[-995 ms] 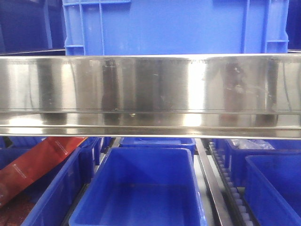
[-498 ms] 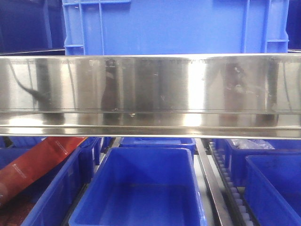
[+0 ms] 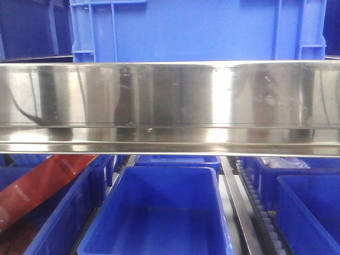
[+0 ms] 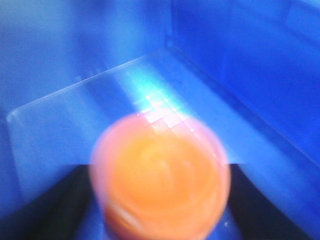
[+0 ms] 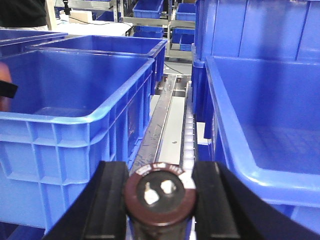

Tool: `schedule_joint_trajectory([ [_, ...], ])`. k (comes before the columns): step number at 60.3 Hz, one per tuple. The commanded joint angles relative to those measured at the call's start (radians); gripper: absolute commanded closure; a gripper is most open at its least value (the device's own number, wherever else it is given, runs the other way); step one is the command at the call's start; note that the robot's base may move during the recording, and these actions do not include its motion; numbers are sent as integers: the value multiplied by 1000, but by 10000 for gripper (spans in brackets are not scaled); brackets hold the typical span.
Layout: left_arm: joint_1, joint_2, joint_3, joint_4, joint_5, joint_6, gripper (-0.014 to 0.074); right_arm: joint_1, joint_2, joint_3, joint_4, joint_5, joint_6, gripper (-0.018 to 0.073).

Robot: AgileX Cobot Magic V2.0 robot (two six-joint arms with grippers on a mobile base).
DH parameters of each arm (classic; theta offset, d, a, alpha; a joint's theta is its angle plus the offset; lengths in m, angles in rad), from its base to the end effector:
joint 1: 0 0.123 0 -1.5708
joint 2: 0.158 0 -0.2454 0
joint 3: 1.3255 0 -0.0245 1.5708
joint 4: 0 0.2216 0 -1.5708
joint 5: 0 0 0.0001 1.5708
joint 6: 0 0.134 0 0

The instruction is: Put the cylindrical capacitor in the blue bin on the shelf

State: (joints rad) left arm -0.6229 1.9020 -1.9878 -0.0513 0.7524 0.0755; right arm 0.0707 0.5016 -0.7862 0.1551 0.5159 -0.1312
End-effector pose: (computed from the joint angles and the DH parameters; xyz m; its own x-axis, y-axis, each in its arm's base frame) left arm 0.3558 -0.2614 0.3286 -0.4208 0.3490 -0.8373 0.6233 0.7819 0.0127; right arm 0.1349 0.0198 0.3581 -0.1386 -0.0058 -0.9903 -0.1452 0.9893 0.0145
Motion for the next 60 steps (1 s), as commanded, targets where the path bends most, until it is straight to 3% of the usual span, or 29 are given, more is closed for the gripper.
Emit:
schedule_joint_trajectory([
  [1,-1,-19,-23,-13,4,-1,9,0,-3,-6,0,-23,-2,638],
  [12,-1,-68,-61,-15,99,-1,176,0,-3,-6,0,-23,-2,638],
  [23,15,-170,-74,4,252,-1,482,0,-3,-6,0,-23,-2,638],
  [32,69,-276,-40,2,352,-3,710,0,-3,-6,0,-11,-2,638],
  [43,149,-468,170,2,323,-7,707,0,-3,-6,0,-1,-2,638],
  [60,213,-886,667,2,91,-9,707,0,37,-8,0,-1,-2,638],
])
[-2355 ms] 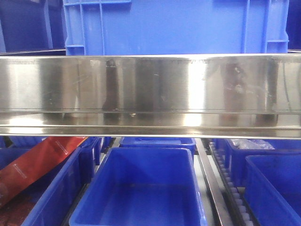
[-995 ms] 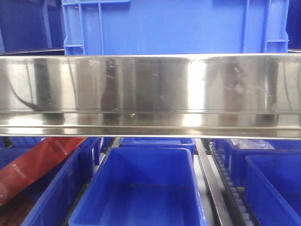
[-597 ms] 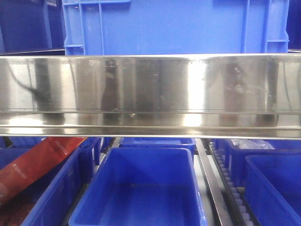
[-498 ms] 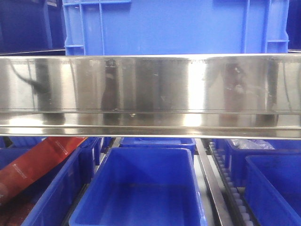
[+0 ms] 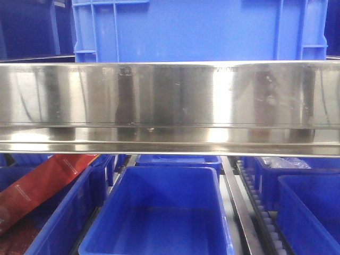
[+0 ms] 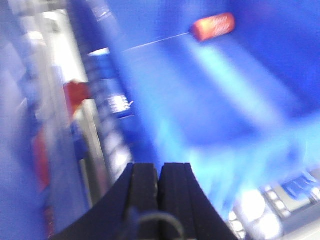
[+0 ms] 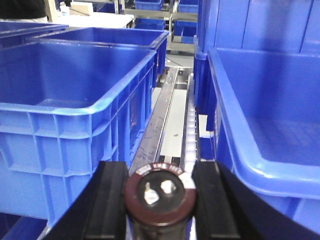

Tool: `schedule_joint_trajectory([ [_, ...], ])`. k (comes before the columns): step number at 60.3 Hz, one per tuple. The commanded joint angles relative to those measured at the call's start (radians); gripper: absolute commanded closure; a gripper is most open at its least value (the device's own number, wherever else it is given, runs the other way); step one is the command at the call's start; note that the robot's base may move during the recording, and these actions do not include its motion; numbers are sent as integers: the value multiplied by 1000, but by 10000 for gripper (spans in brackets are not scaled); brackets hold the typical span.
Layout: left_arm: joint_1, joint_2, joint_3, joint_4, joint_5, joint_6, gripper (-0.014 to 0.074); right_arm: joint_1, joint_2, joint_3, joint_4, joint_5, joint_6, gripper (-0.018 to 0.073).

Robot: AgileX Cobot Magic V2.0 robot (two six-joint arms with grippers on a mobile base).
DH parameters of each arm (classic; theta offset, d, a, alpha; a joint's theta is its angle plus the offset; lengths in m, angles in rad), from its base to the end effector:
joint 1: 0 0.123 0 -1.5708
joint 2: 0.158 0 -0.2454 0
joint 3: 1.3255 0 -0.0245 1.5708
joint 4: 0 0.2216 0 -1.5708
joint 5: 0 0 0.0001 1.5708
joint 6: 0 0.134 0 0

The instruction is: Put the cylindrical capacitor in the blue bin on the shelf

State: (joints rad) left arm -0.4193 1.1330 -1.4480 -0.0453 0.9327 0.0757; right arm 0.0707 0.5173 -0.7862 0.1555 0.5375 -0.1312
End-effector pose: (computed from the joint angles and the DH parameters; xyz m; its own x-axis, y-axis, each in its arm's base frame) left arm 0.2191 -0.1030 0.4004 -0.4399 0.2494 -0.8627 0.4575 0.8889 0.0236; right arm 0.1380 0.0204 0.3532 -0.1750 -0.0097 -0.9845 -0.1478 0.9889 0.0165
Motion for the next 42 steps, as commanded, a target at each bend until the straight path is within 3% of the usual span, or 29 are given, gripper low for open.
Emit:
schedule_joint_trajectory([
  [1,12,-139,151,-7,-102,-9,707,0,25,-11,-1,-23,-2,638],
  [12,18,-377,417,0,-249,-50,707,5,111,-108,-1,-23,-17,638],
  [19,18,-468,521,6,-280,-57,707,45,199,-233,-1,-23,-21,638],
  [42,18,-511,563,2,-263,-57,707,299,707,-750,-1,61,-54,638],
])
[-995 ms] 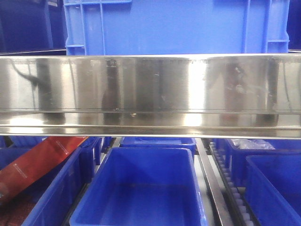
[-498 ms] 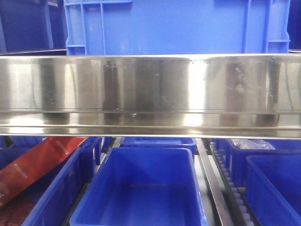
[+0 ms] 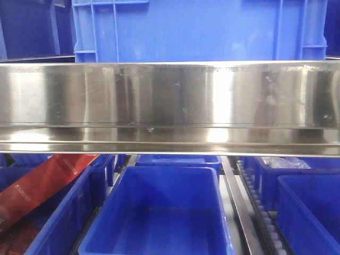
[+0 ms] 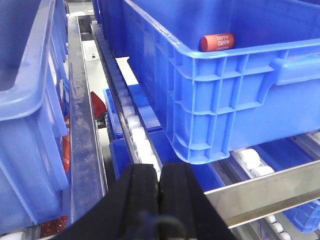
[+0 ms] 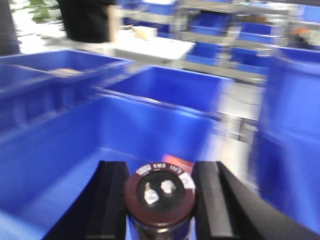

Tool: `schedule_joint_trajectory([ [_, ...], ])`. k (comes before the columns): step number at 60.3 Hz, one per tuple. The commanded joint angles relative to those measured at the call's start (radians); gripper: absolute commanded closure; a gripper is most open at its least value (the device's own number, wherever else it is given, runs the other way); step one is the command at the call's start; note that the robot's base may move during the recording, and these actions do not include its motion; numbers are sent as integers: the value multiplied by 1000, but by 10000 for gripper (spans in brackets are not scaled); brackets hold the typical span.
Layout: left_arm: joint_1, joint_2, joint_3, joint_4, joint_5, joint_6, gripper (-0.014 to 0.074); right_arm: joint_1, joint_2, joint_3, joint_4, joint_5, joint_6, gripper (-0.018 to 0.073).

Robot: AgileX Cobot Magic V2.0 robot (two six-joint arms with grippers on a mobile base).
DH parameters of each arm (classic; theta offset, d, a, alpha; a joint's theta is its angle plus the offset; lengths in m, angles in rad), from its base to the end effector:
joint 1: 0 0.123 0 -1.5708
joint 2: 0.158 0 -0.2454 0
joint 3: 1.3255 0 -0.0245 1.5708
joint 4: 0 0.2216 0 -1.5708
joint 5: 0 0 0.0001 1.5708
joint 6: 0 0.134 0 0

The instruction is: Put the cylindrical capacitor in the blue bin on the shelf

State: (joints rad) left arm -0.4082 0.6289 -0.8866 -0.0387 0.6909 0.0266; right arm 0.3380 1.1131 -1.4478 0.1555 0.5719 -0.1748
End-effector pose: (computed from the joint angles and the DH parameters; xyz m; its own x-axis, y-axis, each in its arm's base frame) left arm 0.1391 -0.0638 0.3493 -0.3122 0.1315 -0.9409 0.4171 0.9088 -0.0114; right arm 0.2338 0.0941 0.4513 -0.1178 -0.0876 -0.9892 -0.4142 0.9096 -0.0312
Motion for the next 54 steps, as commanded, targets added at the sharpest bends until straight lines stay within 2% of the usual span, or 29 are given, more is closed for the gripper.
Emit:
schedule_joint_trajectory([
  [1,7,-7,1,-5,-22,-8,707,36,132,-106,-1,37,-11,638],
  [13,7,-7,1,-5,-22,-8,707,62,417,-304,27,138,-11,638],
  [23,7,-7,1,-5,-22,-8,707,62,560,-339,32,144,-11,620],
  [27,7,-7,1,-5,-22,-8,707,62,592,-339,36,156,-11,534],
  [34,7,-7,1,-5,-22,-8,707,62,620,-339,44,167,-11,240],
  [38,7,-7,1,-5,-22,-8,707,62,620,-339,44,169,-11,95],
  [41,7,-7,1,-5,-22,-8,707,62,620,-339,44,169,-11,24],
  [45,7,-7,1,-5,-22,-8,707,62,611,-339,44,167,-11,-16],
  [54,7,-7,1,-5,-25,-8,707,62,572,-339,44,160,-11,43],
])
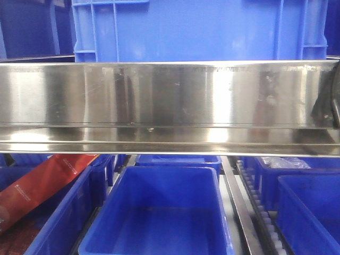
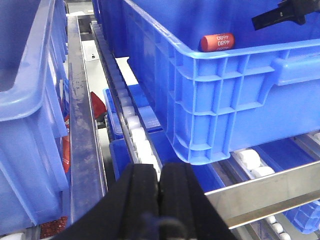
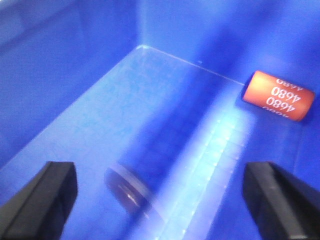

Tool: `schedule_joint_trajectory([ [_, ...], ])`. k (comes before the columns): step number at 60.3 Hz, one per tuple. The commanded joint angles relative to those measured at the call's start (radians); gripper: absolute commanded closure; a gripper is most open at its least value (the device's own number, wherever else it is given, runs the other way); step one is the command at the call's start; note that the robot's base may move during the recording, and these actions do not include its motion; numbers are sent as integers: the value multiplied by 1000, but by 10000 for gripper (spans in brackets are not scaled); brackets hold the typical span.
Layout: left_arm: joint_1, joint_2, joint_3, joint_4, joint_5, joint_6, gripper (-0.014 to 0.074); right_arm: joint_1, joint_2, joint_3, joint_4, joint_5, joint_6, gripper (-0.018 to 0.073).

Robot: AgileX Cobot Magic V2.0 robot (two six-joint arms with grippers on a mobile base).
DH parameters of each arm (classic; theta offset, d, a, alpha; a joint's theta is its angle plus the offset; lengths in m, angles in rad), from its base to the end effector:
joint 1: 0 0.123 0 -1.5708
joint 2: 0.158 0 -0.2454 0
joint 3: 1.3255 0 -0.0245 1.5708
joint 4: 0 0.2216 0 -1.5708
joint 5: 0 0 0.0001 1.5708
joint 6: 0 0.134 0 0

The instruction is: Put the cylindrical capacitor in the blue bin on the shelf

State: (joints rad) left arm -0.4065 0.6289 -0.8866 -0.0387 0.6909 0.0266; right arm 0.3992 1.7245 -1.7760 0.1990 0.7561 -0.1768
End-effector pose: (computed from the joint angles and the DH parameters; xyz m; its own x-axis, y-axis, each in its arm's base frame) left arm 0.1392 -0.0635 0.3493 -0.3124 0.1310 -0.9409 0.4156 0.9095 -0.0114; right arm 0.3618 0.1723 0.3357 -0.5104 -0.2488 -0.8232 -0.5038 0.8622 0.0518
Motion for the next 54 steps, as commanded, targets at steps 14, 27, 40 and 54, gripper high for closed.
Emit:
schedule_joint_trajectory([
  [14,5,-5,1,-5,-28,-8,707,-8,-173,-6,-2,-1,-9,474],
  [27,5,-5,1,-3,-28,-8,707,-28,-351,118,-26,-12,-9,717],
  [40,5,-5,1,-1,-28,-8,707,-99,-601,441,-26,-175,-5,718],
  [54,5,-5,1,23,-29,-8,707,-121,-876,833,-28,-330,-5,718],
])
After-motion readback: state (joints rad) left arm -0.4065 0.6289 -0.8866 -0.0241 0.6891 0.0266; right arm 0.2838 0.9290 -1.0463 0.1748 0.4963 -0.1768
